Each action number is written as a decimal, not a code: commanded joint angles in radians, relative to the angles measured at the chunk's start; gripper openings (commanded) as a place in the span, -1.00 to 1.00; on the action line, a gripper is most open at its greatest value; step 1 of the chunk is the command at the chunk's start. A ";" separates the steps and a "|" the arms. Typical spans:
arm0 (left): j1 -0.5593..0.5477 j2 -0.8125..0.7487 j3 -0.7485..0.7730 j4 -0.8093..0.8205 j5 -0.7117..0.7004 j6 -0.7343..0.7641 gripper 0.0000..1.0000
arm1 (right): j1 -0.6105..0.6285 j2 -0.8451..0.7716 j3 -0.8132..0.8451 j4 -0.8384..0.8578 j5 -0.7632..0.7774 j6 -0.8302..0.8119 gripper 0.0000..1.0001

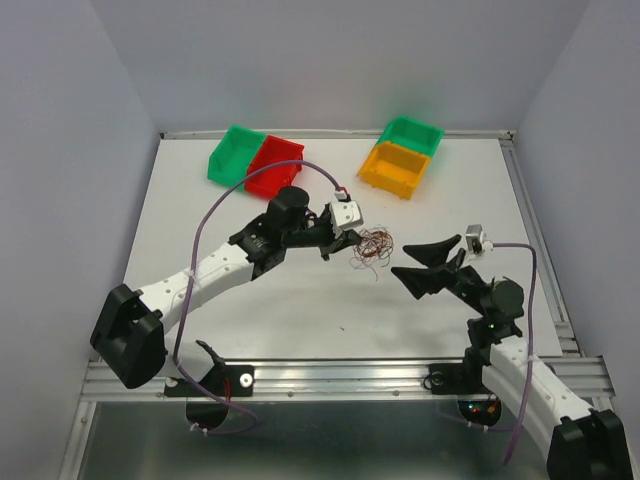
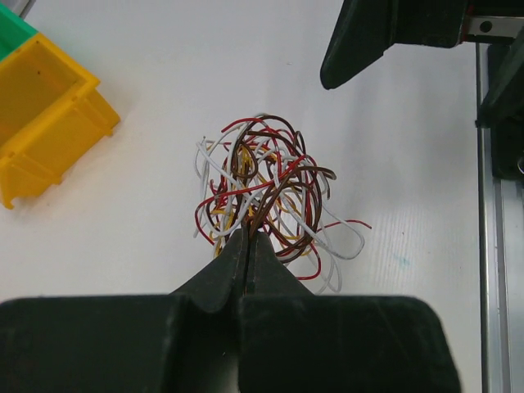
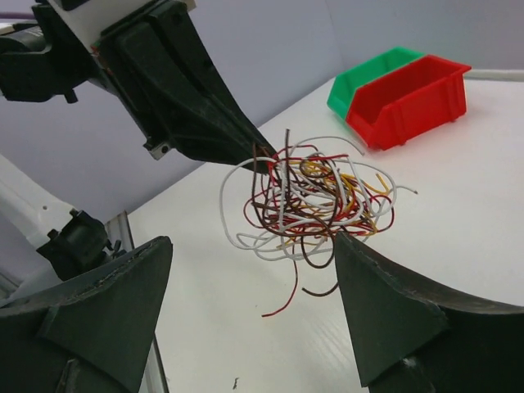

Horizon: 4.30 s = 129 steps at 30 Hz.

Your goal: Untangle the cables

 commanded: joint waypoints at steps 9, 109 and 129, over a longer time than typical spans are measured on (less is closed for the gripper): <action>-0.010 -0.027 0.058 0.007 0.110 -0.008 -1.00 | 0.153 0.290 0.056 0.188 0.189 -0.068 0.33; -0.017 -0.304 -0.161 0.266 -0.057 -0.049 -0.94 | 0.267 0.087 0.036 0.025 0.167 -0.202 1.00; -0.048 -0.332 -0.141 0.239 -0.097 -0.083 -0.95 | 0.393 0.402 0.147 0.130 0.223 -0.255 -0.99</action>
